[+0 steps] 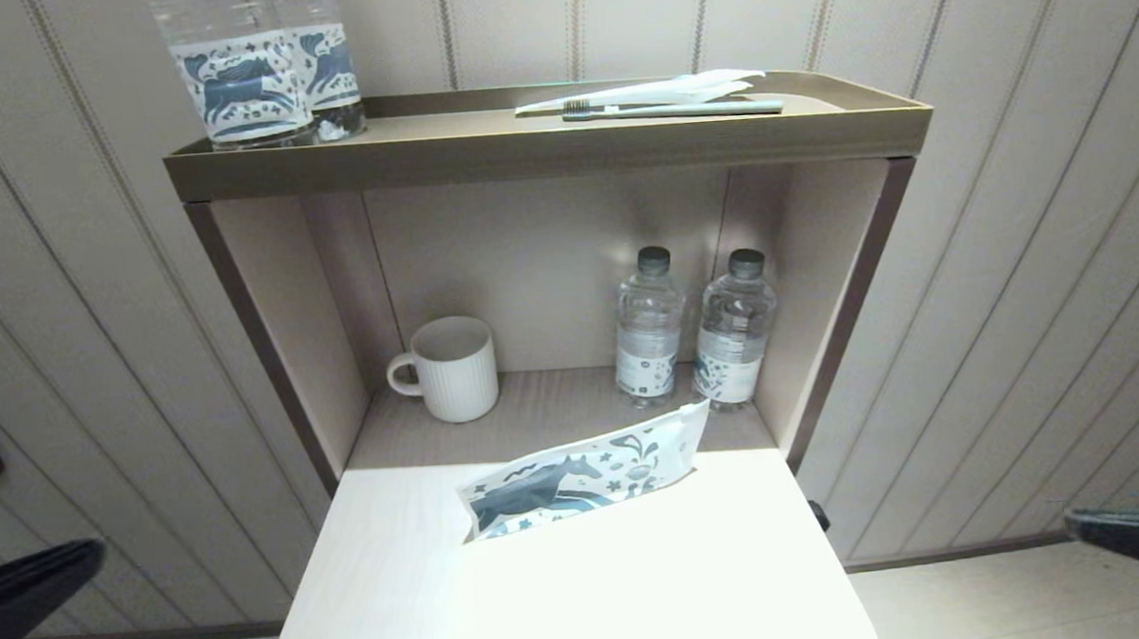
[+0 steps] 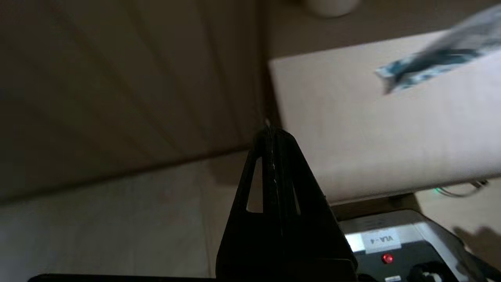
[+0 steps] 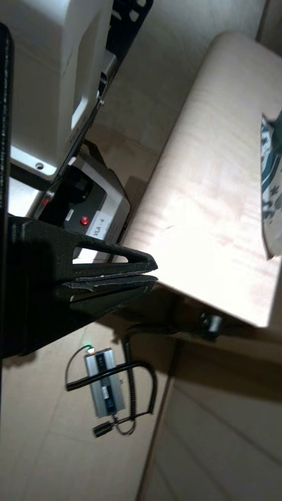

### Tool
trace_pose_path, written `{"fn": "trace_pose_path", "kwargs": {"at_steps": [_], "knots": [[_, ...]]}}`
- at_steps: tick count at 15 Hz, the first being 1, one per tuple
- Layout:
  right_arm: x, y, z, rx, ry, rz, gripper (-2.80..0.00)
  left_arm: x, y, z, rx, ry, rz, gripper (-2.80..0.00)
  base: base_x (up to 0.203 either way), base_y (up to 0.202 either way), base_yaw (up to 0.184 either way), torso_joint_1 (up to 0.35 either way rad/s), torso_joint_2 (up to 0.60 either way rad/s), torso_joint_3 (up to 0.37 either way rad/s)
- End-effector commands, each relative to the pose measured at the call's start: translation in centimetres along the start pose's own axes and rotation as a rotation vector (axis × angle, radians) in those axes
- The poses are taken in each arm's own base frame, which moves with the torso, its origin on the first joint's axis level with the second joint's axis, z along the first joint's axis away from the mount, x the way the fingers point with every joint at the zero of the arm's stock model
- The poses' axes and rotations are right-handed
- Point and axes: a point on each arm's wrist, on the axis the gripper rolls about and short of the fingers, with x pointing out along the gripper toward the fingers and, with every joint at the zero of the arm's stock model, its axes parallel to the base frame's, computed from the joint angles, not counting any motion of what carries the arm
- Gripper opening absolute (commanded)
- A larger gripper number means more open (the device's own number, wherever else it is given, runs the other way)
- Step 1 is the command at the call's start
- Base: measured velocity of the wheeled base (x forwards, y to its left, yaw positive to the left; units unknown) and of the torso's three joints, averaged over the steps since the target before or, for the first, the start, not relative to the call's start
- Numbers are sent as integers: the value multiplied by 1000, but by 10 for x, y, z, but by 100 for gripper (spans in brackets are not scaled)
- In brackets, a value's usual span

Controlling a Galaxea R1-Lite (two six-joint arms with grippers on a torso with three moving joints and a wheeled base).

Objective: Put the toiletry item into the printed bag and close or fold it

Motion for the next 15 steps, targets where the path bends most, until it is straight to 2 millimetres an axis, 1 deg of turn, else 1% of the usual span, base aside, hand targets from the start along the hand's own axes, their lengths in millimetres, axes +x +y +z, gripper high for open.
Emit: {"fn": "trace_pose_path", "kwargs": {"at_steps": [1,3,4,6,8,9,10,12,14,15], "knots": [[-15,2,-12,18,-20,-57,-280,-27,17,-19,-148,50,214,-280,0,0,0,0,0,0],[-30,8,-29,33,-13,-99,-280,-33,24,-30,-264,92,389,-280,0,0,0,0,0,0],[-38,11,-39,30,-25,-125,-280,-38,25,-40,-314,95,468,-280,0,0,0,0,0,0],[-48,14,-62,18,-59,-222,-280,-53,24,-63,-379,61,556,-280,0,0,0,0,0,0],[-57,16,-86,-19,-107,-326,-280,-64,18,-85,-407,27,651,-280,0,0,0,0,0,0],[-58,16,-97,-36,-121,-368,-280,-68,13,-95,-377,8,668,-280,0,0,0,0,0,0],[-58,16,-108,-49,-142,-393,-280,-67,10,-103,-351,-12,663,-280,0,0,0,0,0,0],[-51,12,-129,-74,-215,-423,-280,-48,10,-115,-314,-78,637,-280,0,0,0,0,0,0],[-38,5,-142,-96,-280,-445,-280,-31,10,-125,-227,-174,576,-280,0,0,0,0,0,0],[-33,2,-146,-105,-311,-452,-280,-22,9,-136,-187,-192,545,-280,0,0,0,0,0,0]]}}
